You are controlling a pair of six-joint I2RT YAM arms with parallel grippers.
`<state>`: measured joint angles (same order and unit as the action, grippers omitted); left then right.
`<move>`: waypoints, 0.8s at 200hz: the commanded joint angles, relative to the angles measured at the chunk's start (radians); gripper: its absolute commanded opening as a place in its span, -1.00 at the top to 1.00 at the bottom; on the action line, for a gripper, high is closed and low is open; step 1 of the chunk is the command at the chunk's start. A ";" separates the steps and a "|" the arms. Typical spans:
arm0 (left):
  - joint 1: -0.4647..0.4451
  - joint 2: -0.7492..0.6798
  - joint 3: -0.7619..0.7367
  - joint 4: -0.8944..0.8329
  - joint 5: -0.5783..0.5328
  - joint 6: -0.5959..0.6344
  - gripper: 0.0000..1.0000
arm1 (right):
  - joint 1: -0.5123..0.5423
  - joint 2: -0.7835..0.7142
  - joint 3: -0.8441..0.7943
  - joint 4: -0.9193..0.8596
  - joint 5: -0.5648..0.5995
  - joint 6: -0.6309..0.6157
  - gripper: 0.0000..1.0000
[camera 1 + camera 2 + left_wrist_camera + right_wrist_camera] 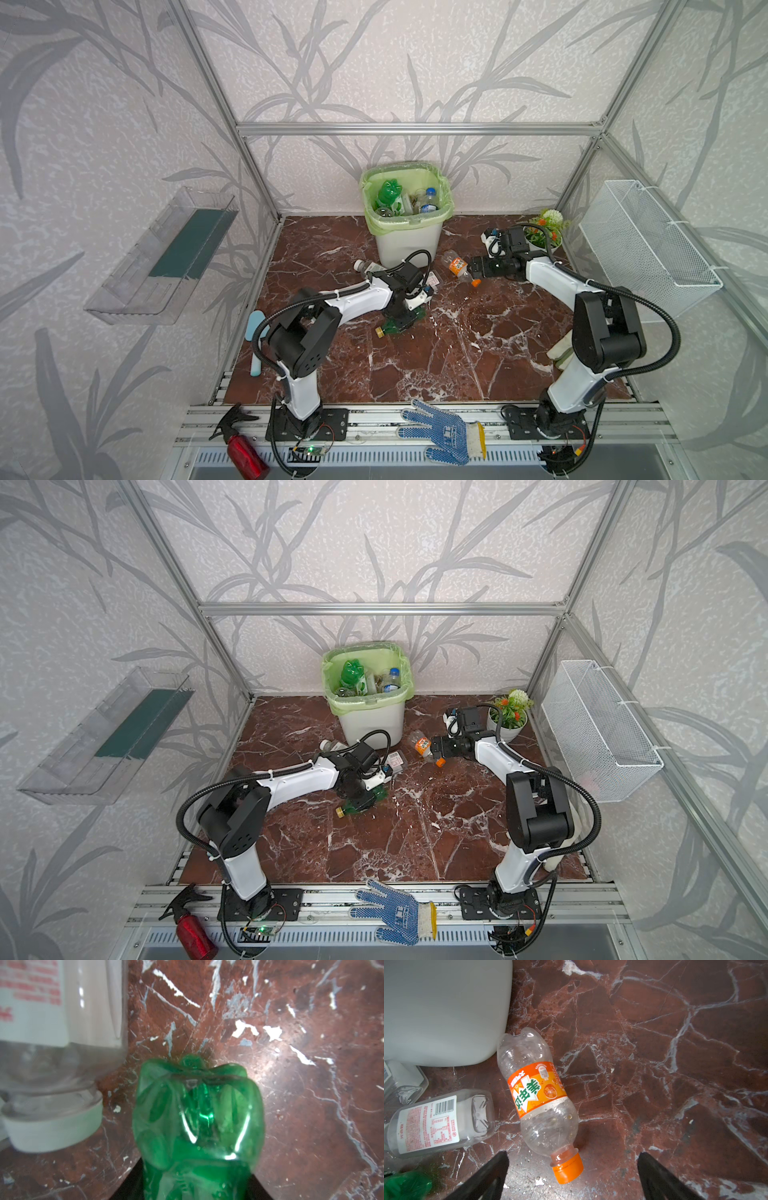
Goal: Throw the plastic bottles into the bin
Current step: 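Hold the green bottle in the left gripper while the right reaches the orange-capped bottle, then lift the green bottle with the left gripper over the bin and release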
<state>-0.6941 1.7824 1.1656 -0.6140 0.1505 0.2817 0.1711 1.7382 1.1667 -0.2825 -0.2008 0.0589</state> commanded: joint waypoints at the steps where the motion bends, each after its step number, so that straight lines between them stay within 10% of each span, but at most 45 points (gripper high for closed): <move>1: 0.003 -0.122 -0.020 0.006 0.021 -0.035 0.19 | 0.002 -0.066 -0.027 0.022 -0.016 0.026 -0.94; 88: 0.027 -0.704 0.158 0.331 -0.255 0.045 0.19 | -0.008 -0.245 -0.103 0.080 -0.032 0.093 -0.96; 160: 0.164 -0.320 0.571 0.559 -0.101 -0.127 -0.01 | -0.008 -0.292 -0.113 0.053 -0.051 0.105 -0.96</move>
<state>-0.5453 1.2247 1.6962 -0.0956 -0.0189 0.2565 0.1661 1.4616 1.0706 -0.2153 -0.2302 0.1532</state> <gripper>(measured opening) 0.512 0.981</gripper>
